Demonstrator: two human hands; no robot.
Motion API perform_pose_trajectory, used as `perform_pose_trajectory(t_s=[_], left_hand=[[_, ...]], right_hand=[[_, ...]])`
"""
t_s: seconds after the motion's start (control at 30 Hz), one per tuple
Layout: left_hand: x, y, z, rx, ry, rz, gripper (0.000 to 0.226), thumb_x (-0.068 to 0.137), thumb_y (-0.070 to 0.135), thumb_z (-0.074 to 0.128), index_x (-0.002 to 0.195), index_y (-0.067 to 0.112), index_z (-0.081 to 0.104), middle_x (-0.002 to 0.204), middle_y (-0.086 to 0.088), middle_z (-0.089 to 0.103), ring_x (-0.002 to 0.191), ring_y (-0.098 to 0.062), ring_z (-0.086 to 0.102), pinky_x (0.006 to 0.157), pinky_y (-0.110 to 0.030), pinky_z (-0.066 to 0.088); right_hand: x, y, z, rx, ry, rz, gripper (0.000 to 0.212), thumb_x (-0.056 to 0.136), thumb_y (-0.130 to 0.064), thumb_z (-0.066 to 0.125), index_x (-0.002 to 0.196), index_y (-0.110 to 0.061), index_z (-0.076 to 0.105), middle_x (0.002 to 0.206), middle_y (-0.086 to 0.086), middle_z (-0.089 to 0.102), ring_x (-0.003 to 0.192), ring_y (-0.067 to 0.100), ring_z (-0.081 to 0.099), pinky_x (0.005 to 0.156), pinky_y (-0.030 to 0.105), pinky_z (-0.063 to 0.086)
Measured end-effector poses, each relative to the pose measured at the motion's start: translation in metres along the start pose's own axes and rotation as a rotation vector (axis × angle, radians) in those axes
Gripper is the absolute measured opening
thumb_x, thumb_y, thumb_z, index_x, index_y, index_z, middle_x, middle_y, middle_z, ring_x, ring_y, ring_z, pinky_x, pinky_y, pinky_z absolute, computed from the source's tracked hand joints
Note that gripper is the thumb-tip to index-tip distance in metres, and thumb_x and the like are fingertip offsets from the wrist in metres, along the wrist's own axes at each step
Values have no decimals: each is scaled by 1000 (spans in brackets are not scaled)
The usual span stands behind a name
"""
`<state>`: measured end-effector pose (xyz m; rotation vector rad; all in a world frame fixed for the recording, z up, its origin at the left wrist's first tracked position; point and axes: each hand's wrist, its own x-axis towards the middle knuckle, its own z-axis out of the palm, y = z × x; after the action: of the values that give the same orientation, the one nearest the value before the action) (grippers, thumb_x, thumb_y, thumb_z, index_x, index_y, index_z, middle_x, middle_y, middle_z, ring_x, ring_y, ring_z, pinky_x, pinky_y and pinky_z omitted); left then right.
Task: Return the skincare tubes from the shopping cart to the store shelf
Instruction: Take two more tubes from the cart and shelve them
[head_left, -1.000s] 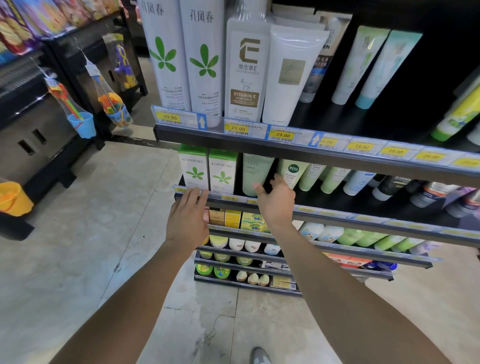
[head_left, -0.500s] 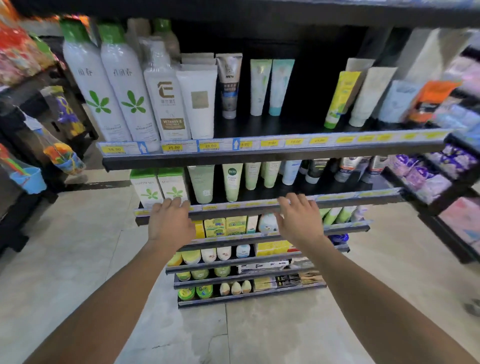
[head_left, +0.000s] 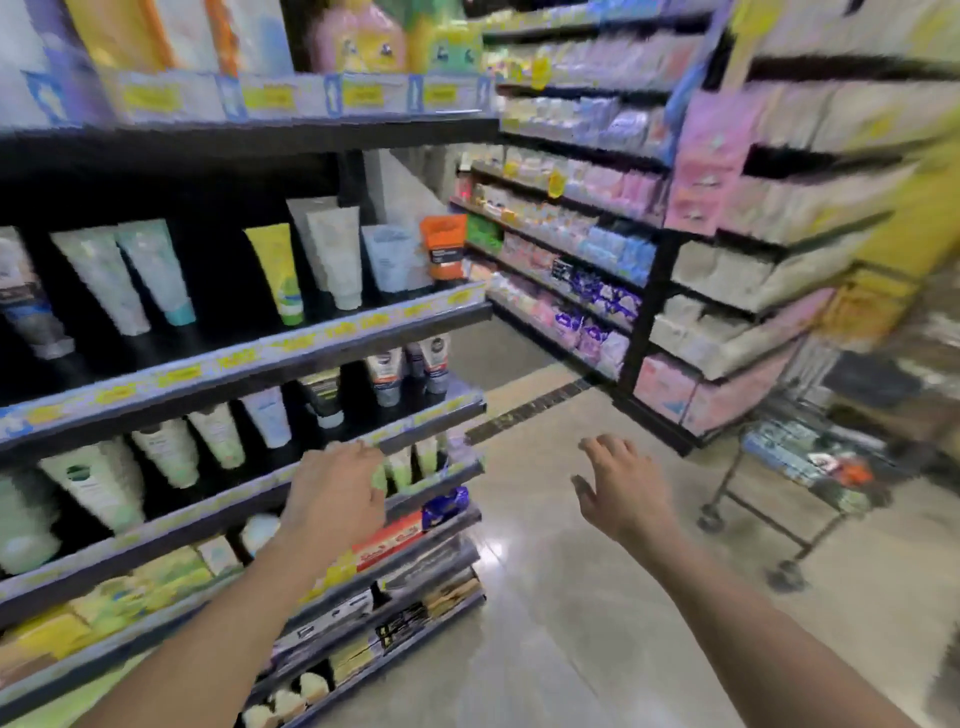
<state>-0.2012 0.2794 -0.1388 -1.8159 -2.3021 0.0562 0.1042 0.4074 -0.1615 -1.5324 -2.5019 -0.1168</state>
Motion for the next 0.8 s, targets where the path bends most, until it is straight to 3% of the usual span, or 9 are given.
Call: perform_pose_trajectory(t_s=[0.13, 0.33, 0.47, 0.8], left_hand=[[53, 134, -25, -56, 44, 156, 23, 72, 29, 65, 93, 19, 69, 89, -2, 67, 85, -29, 65, 67, -37, 49], [130, 311, -51, -157, 147, 440, 40, 80, 37, 59, 116, 22, 64, 108, 2, 66, 99, -24, 61, 80, -38, 49], [179, 406, -55, -221, 181, 556, 40, 69, 32, 72, 106, 20, 69, 97, 0, 69, 90, -25, 66, 74, -35, 52], [353, 604, -40, -321, 145, 773, 34, 72, 29, 68, 104, 17, 68, 100, -4, 68, 92, -27, 64, 70, -39, 52]], right_hand=[[-12, 115, -19, 28, 44, 157, 41, 83, -38, 63, 118, -18, 58, 113, 5, 60, 102, 32, 57, 76, 42, 53], [-22, 245, -43, 13, 77, 316, 44, 85, -42, 58, 124, -22, 53, 123, 3, 54, 113, 30, 52, 87, 42, 50], [-23, 324, -42, -13, 86, 411, 47, 86, -39, 58, 129, -21, 51, 128, 2, 53, 117, 29, 51, 88, 41, 50], [50, 511, -18, -73, 61, 592, 41, 92, -40, 55, 130, -25, 52, 128, -1, 54, 114, 25, 54, 87, 39, 50]])
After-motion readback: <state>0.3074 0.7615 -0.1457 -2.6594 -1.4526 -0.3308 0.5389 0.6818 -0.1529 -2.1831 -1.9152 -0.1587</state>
